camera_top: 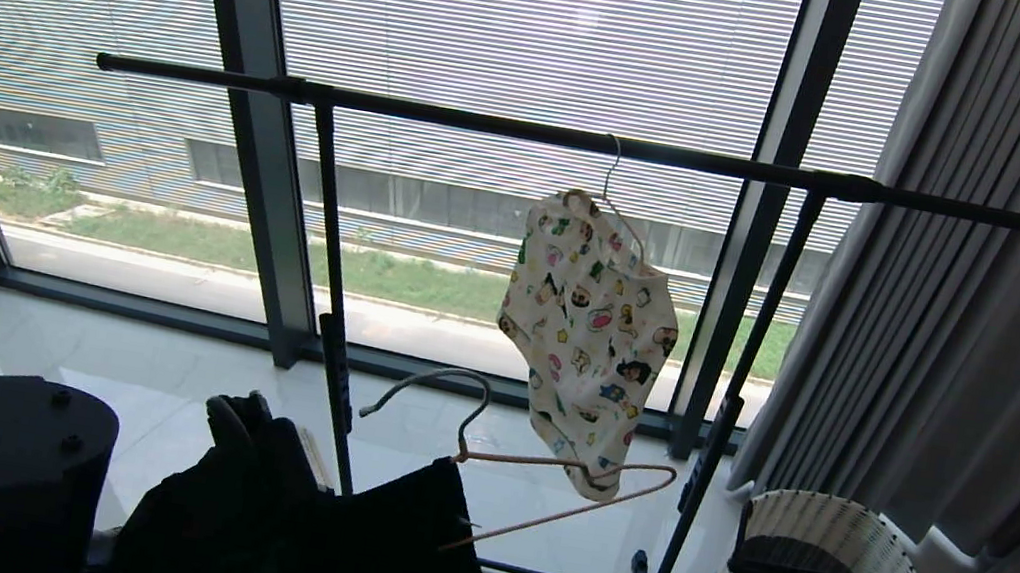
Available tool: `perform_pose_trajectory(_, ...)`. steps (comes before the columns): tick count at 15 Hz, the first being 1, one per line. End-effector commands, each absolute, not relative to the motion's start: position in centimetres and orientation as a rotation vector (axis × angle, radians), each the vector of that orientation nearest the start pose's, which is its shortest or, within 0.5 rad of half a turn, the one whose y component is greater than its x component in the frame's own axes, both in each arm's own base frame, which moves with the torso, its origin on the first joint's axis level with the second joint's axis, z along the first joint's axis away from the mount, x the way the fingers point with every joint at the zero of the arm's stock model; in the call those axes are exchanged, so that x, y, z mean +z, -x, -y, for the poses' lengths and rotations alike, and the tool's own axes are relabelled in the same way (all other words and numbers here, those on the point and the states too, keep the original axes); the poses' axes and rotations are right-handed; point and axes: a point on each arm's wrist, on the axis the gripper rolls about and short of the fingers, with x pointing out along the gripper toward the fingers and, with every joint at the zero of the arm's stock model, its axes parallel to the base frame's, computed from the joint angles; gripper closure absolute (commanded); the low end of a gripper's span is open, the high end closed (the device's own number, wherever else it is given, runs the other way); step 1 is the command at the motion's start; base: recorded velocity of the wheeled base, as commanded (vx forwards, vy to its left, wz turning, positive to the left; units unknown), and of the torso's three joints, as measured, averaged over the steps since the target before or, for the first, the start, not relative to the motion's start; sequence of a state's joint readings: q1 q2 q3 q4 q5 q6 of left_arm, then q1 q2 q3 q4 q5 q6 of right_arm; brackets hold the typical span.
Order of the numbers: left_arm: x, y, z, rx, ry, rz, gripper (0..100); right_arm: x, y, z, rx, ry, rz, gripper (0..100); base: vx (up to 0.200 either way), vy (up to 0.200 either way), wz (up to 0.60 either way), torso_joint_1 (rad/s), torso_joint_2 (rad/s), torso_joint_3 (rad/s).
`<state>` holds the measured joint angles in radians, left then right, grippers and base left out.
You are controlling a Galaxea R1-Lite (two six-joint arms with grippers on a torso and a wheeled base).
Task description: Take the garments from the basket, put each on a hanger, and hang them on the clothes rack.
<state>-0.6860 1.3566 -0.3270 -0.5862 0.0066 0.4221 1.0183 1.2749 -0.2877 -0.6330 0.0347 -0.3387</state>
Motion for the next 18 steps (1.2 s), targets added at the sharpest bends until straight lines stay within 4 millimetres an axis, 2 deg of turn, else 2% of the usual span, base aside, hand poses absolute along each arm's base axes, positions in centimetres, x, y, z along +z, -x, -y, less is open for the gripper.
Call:
perform_pose_trajectory(1,14.6,-15.0,11.4,-0.709,-0.533,-0.246,100,14.3,-9.0,-14.6,1.090,0.477,-0.182,0,0.000,0.000,0.00,0.000,0.00,0.000)
perform_pose_trajectory(4,17.3,-16.5,11.8,-0.659,-0.470,-0.160,100,13.1,-10.2,-15.4,1.038,0.398,-0.315,0,0.000,0.000,0.00,0.000,0.00,0.000)
perform_pose_trajectory(5,17.5,-16.6,11.9,-0.657,-0.466,-0.153,100,13.0,-10.6,-15.7,1.025,0.376,-0.336,0,0.000,0.000,0.00,0.000,0.00,0.000)
perform_pose_trajectory(8,18.0,-17.2,12.5,-0.663,-0.459,-0.137,100,12.3,-13.7,-19.6,0.892,0.177,-0.418,0,0.000,0.000,0.00,0.000,0.00,0.000)
perform_pose_trajectory(10,18.7,-17.6,12.8,-0.661,-0.451,-0.116,100,11.4,-15.9,-22.3,0.743,0.094,-0.387,0,0.000,0.000,0.00,0.000,0.00,0.000)
perform_pose_trajectory(12,18.9,-17.6,13.2,-0.670,-0.451,-0.104,100,11.5,-17.6,-24.5,0.677,0.036,-0.355,0,0.000,0.000,0.00,0.000,0.00,0.000)
perform_pose_trajectory(15,18.9,-17.4,13.3,-0.681,-0.451,-0.101,100,12.2,-18.8,-26.3,0.674,0.005,-0.317,0,0.000,0.000,0.00,0.000,0.00,0.000)
perform_pose_trajectory(18,19.1,-17.4,13.4,-0.684,-0.450,-0.096,100,11.4,-19.2,-26.7,0.638,0.025,-0.327,0,0.000,0.000,0.00,0.000,0.00,0.000)
